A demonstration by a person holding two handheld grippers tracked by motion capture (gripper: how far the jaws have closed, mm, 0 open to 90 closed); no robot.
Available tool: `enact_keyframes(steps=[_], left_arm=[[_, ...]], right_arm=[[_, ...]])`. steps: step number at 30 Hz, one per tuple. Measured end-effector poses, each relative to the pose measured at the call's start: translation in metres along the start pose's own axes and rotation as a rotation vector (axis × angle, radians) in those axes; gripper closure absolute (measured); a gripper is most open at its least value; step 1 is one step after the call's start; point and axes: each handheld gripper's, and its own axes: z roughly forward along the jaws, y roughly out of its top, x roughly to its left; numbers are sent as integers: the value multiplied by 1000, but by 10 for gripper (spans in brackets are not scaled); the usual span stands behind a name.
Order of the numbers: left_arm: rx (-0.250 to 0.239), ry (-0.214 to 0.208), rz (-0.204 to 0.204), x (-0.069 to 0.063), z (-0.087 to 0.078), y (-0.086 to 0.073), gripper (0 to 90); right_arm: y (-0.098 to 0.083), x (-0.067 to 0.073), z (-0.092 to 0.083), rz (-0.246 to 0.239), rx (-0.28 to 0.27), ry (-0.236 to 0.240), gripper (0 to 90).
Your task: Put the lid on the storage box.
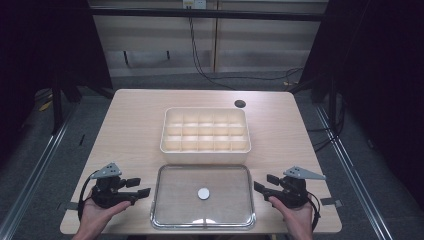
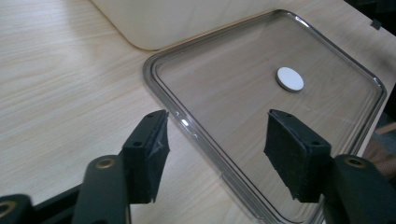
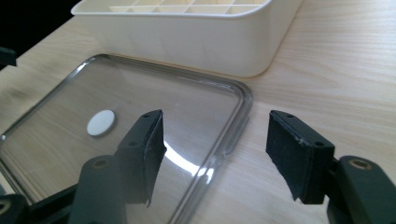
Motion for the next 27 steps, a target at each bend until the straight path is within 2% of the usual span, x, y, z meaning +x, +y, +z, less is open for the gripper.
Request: enact_keyframes(steps=[2, 4, 10, 12, 14, 16, 18, 19, 21, 23, 27], left_arm=[[2, 0, 2, -1, 1, 3, 416], [0, 3, 11, -1, 2, 6, 436], [31, 11, 31, 1, 14, 19, 462], [31, 18, 35, 3, 17, 27, 485], [33, 28, 35, 5, 20, 34, 491], [17, 29, 34, 5, 21, 37, 499], [9, 36, 8, 7, 24, 33, 506], [21, 32, 3, 8, 26, 30, 513], [60, 39, 11, 9, 30, 23, 514], [72, 39, 9, 12, 33, 18, 497], [84, 46, -8, 13, 34, 14, 483]], right_arm=[[2, 1, 2, 24, -8, 21, 355], [3, 1, 6, 29, 10, 47, 355], [11, 3, 14, 15, 62, 43, 355], [19, 5, 16, 28, 41, 59, 362], [28, 8, 18, 18, 26, 65, 369], [33, 8, 22, 8, 23, 76, 414], [34, 5, 28, 10, 28, 60, 418], [32, 2, 31, 8, 33, 53, 421], [27, 0, 37, 18, 44, 60, 429], [20, -1, 42, 17, 70, 55, 434], [16, -1, 48, 0, 88, 39, 467]])
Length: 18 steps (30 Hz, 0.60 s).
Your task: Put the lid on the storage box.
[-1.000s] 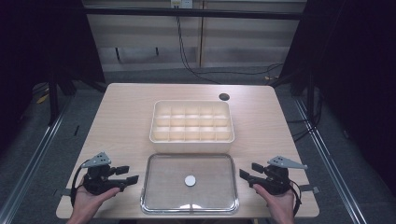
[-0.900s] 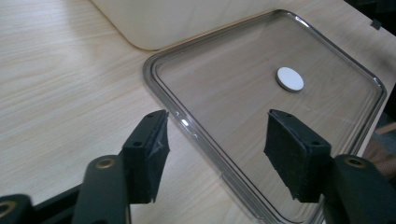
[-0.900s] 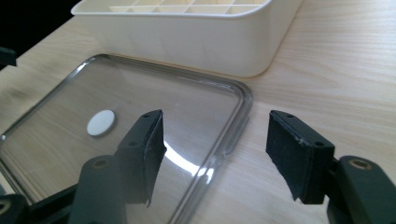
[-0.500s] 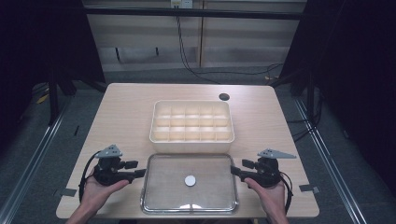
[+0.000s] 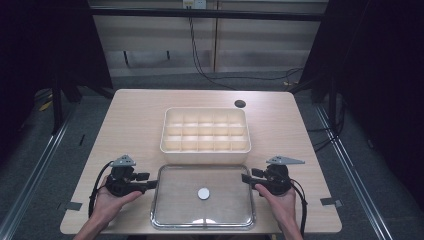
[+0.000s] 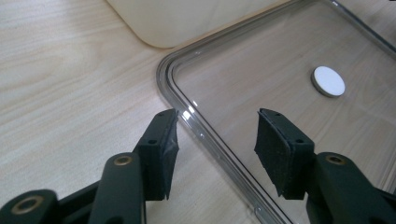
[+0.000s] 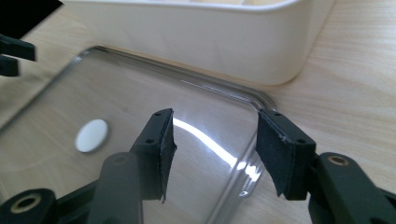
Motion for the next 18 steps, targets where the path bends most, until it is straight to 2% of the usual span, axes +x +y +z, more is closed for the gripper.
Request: enact_keyframes(steps=[2, 4, 7, 10, 12, 14, 18], left_arm=[[6, 11, -2, -1, 1, -1, 482], [-1, 3, -5, -3, 3, -2, 488], [14, -17, -7, -5, 8, -4, 502], [50, -17, -1, -7, 13, -8, 509], [52, -20, 4, -8, 13, -9, 509], [45, -18, -1, -8, 13, -9, 506], [63, -19, -3, -6, 14, -11, 508]], right_arm=[[-2, -1, 3, -8, 14, -22, 483], [-4, -3, 7, -6, 24, -30, 516], [-6, -5, 11, -2, 48, -48, 531], [-7, -5, 11, -15, 65, -61, 530], [-8, -4, 10, -20, 74, -86, 531], [-10, -7, 9, -24, 73, -94, 535], [-12, -10, 10, -14, 81, -103, 545]])
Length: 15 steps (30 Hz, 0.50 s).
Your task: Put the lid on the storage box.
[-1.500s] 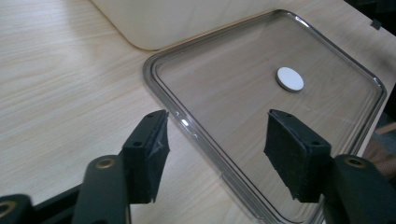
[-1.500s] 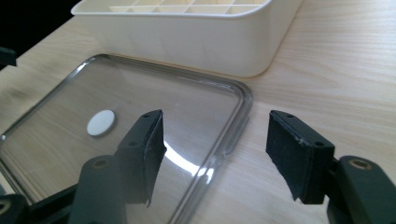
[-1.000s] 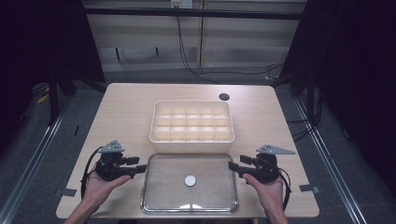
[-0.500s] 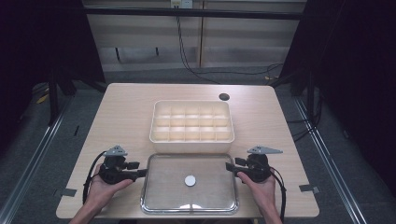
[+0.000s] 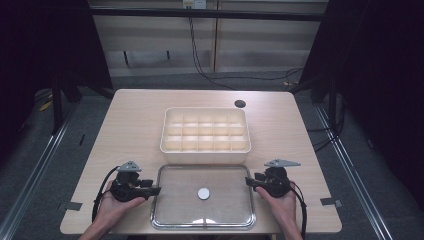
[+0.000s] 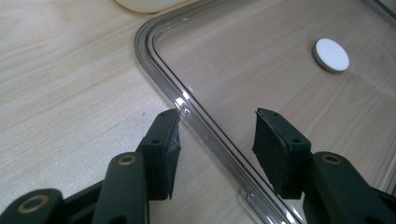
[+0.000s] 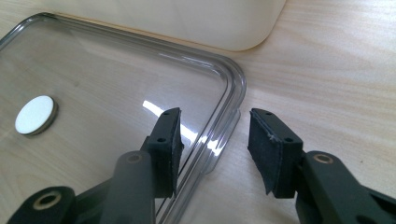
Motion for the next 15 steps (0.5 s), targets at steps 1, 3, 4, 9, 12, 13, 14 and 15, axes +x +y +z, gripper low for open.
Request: enact_keyframes(steps=[1, 3, 4, 9, 12, 13, 14, 15], left_arm=[[0, -2, 0, 0, 0, 0, 515], [7, -9, 5, 0, 1, 0, 531], [9, -7, 5, -1, 2, 0, 531], [29, -20, 17, -3, 5, 0, 562], [35, -15, 25, -4, 7, 0, 561], [35, -19, 19, -4, 7, 0, 562], [33, -23, 16, -3, 7, 0, 561], [25, -25, 16, -2, 7, -1, 563]], right_arm=[[0, 0, 1, 2, 3, -5, 549], [0, 0, 3, -5, 6, -18, 552], [0, 1, 3, -3, 10, -18, 554], [-2, 4, 7, -23, 29, -35, 560], [-2, 5, 8, -52, 37, -51, 552], [-2, 4, 9, -52, 30, -49, 555], [-2, 5, 9, -50, 27, -48, 555], [-2, 5, 9, -53, 26, -49, 555]])
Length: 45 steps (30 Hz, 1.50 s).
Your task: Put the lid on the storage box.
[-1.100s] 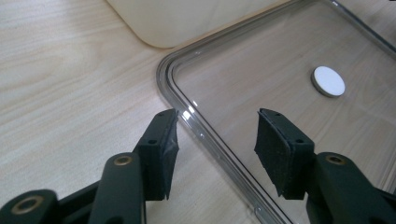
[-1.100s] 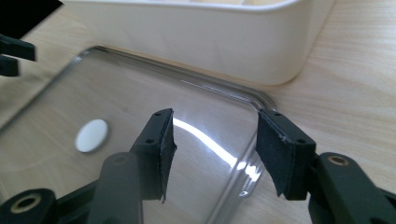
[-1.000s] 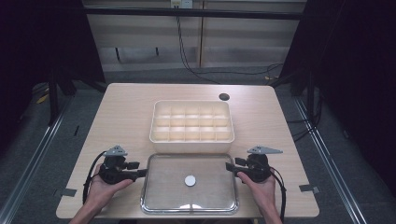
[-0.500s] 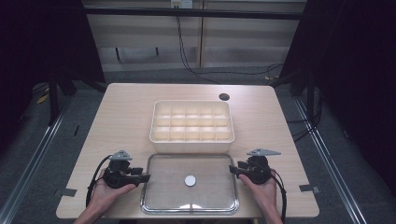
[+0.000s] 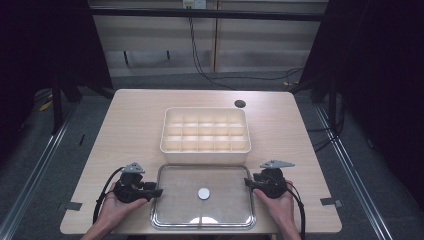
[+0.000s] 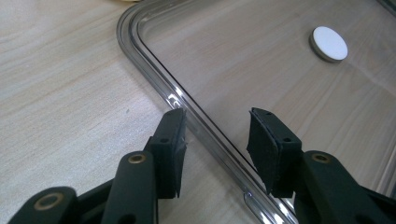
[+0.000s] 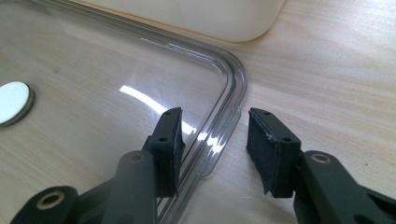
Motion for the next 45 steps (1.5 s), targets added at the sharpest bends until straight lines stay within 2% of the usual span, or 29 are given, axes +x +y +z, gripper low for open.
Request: enact_keyframes(steps=[4, 8, 11, 12, 19, 22, 27, 30, 31, 32, 34, 37, 43, 45], left_arm=[[4, 7, 10, -1, 0, 0, 567], [20, 0, 24, -3, 0, 0, 582], [19, 5, 26, -4, 0, 0, 581], [22, 2, 29, -4, 0, 0, 581], [24, 2, 34, -5, 0, 0, 593], [25, 2, 36, -5, -1, 0, 596], [21, 9, 43, -5, -1, -1, 600], [18, 9, 41, -5, -1, -1, 601], [22, 8, 42, -4, -1, -1, 603], [22, 7, 42, -4, -1, -1, 606], [19, 13, 42, -5, -1, -1, 606], [17, 14, 41, -4, -1, -1, 606], [11, 15, 29, -3, 0, -1, 603], [11, 16, 27, -2, -1, 0, 603]], right_arm=[[-2, 2, -1, 1, -2, 3, 554], [-4, 3, -2, 63, -11, 34, 540], [-4, 3, -2, 75, -16, 38, 531], [-4, 1, -2, 91, -19, 45, 530], [-10, -12, -3, 299, -51, 157, 529], [-11, -16, -4, 334, -47, 190, 529], [-14, -23, -3, 419, -52, 255, 542], [-15, -26, -3, 447, -62, 284, 560], [-17, -27, -2, 469, -64, 306, 611], [-18, -27, -1, 484, -66, 343, 617], [-18, -25, -2, 474, -80, 345, 607], [-17, -23, -2, 449, -63, 328, 606], [-16, -23, -5, 435, -93, 391, 611], [-16, -23, -6, 426, -92, 395, 620]])
